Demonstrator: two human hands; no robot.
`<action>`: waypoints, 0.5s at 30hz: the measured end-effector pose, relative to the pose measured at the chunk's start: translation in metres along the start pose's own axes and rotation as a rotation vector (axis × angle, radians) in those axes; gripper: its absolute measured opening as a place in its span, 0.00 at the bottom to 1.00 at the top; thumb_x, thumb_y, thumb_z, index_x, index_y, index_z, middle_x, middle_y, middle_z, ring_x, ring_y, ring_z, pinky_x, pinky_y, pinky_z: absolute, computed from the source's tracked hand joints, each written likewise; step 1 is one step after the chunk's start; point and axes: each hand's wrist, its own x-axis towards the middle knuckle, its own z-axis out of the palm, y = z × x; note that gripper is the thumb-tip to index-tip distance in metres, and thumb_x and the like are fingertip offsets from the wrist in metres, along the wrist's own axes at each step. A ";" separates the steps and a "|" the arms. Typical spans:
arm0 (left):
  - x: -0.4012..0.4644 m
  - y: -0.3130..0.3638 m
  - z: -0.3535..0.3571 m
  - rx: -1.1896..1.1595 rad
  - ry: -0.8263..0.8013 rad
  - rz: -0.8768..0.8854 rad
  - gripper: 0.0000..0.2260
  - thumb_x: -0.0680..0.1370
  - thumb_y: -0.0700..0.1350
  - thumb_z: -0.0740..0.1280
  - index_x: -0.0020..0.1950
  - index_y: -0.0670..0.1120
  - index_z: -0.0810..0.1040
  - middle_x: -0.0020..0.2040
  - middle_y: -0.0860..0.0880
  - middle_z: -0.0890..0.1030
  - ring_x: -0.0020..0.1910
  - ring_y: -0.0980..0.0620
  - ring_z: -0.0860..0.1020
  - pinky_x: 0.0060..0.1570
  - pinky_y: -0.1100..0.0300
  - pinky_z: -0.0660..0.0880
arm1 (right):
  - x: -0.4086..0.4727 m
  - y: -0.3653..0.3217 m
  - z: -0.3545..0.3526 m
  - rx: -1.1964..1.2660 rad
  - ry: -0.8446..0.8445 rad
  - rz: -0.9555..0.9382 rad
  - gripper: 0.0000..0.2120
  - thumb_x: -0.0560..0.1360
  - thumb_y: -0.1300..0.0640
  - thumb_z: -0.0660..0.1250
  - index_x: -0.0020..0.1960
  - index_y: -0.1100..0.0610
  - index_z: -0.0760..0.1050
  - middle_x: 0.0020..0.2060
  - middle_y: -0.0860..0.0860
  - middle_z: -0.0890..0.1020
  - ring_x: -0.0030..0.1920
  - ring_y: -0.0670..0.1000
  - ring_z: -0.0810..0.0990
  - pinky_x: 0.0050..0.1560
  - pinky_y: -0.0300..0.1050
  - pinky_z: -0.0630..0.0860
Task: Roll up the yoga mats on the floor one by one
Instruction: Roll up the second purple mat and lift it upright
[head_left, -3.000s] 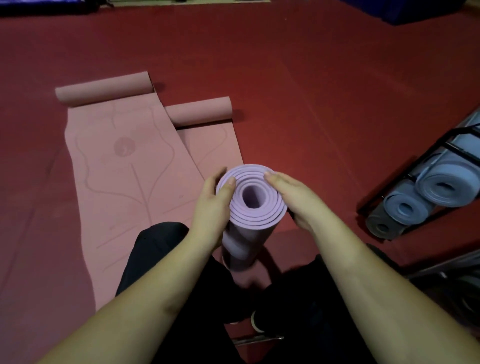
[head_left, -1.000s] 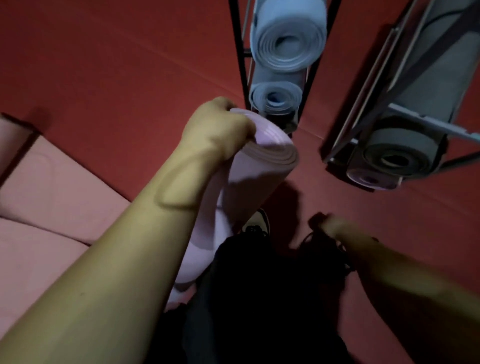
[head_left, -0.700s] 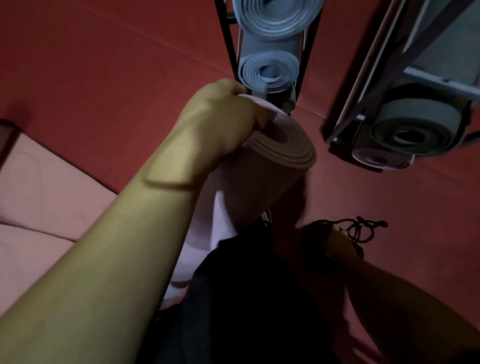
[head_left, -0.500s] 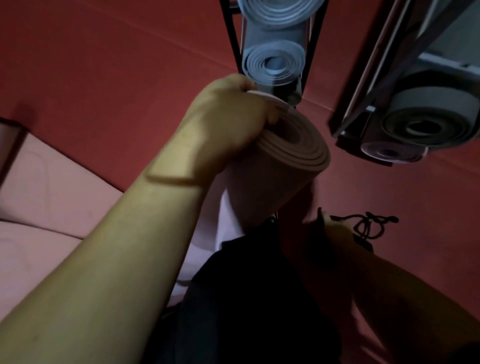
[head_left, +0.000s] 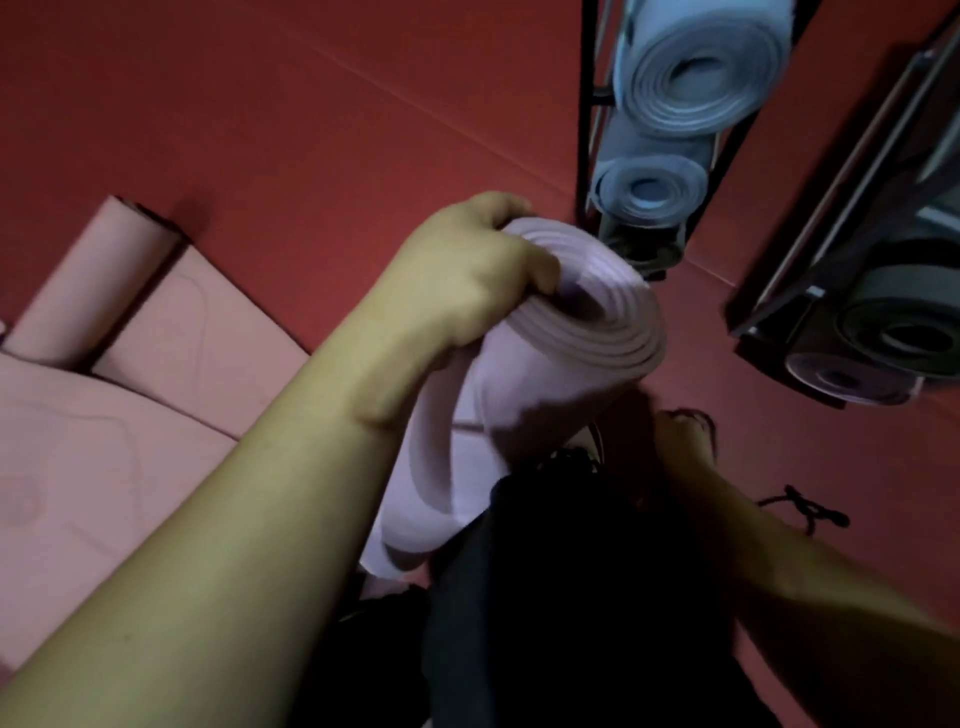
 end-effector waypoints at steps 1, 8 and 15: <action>-0.009 -0.003 -0.009 -0.011 0.016 0.007 0.15 0.65 0.40 0.75 0.47 0.56 0.80 0.47 0.53 0.85 0.45 0.56 0.82 0.45 0.58 0.79 | 0.000 -0.005 0.004 -0.011 -0.005 -0.048 0.09 0.78 0.49 0.58 0.41 0.50 0.70 0.46 0.56 0.77 0.50 0.59 0.78 0.54 0.49 0.74; -0.106 -0.046 -0.078 -0.035 0.151 -0.009 0.31 0.52 0.48 0.72 0.55 0.61 0.80 0.57 0.50 0.81 0.53 0.50 0.81 0.57 0.51 0.77 | -0.098 -0.153 0.009 -0.031 -0.134 -0.604 0.02 0.77 0.58 0.66 0.49 0.54 0.76 0.35 0.50 0.79 0.33 0.49 0.75 0.35 0.39 0.72; -0.200 -0.097 -0.131 0.006 0.319 -0.051 0.21 0.66 0.38 0.71 0.57 0.51 0.74 0.42 0.50 0.81 0.37 0.50 0.78 0.35 0.59 0.73 | -0.257 -0.255 0.025 -0.291 -0.385 -1.147 0.05 0.79 0.55 0.66 0.50 0.45 0.77 0.35 0.42 0.79 0.33 0.41 0.76 0.43 0.43 0.75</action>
